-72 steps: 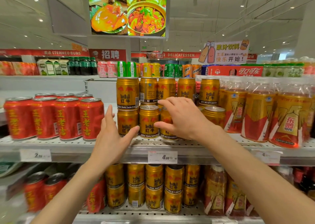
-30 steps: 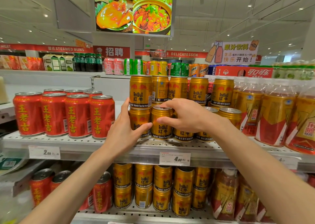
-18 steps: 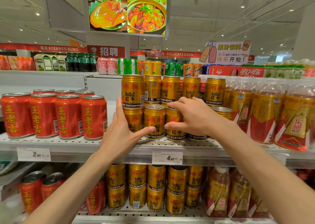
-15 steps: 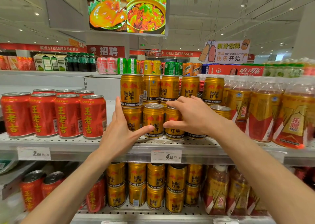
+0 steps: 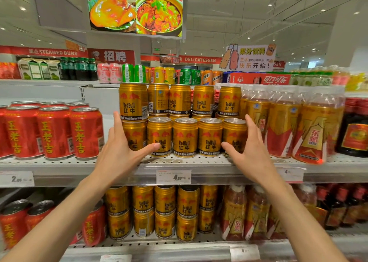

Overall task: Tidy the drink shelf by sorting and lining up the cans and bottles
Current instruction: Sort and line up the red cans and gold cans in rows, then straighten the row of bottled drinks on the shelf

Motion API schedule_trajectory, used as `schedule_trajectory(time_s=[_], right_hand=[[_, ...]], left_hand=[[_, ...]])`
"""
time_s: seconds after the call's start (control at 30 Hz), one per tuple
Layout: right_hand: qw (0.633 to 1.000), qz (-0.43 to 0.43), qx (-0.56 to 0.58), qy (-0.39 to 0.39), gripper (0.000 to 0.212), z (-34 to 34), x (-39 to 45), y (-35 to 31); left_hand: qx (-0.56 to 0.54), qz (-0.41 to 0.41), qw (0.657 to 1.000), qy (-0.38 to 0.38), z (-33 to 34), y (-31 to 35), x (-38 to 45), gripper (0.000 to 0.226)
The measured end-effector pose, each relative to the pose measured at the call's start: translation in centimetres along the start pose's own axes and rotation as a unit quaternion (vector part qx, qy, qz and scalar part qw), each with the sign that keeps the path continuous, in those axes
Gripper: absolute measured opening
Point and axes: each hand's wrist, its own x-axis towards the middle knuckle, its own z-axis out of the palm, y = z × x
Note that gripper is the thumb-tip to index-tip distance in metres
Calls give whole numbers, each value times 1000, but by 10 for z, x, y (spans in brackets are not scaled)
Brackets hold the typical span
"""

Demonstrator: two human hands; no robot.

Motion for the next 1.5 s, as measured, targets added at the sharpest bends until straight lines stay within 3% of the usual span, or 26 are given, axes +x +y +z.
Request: schedule_trajectory(time_s=[0.47, 0.57, 0.83, 1.0, 1.2, 1.33, 1.5], right_hand=[[999, 26, -7, 17, 97, -1, -6, -5], [999, 46, 18, 18, 92, -2, -20, -9], [987, 57, 109, 105, 48, 7, -102, -11], [973, 137, 179, 55, 38, 27, -145, 3], [958, 231, 163, -41, 34, 28, -185, 44], [952, 257, 153, -54, 32, 9, -198, 80], [953, 245, 160, -75, 26, -27, -195, 121]], left_hand=[[17, -15, 1000, -1, -2, 4, -7, 131], [-27, 14, 999, 13, -8, 1, -19, 106], [-168, 79, 978, 95, -7, -6, -96, 40], [-257, 16, 966, -14, 17, -10, -128, 38], [-286, -51, 948, -131, 57, -9, -159, 41], [-289, -84, 940, -162, 81, 5, -177, 33], [-288, -97, 941, -148, 119, 45, -190, 27]])
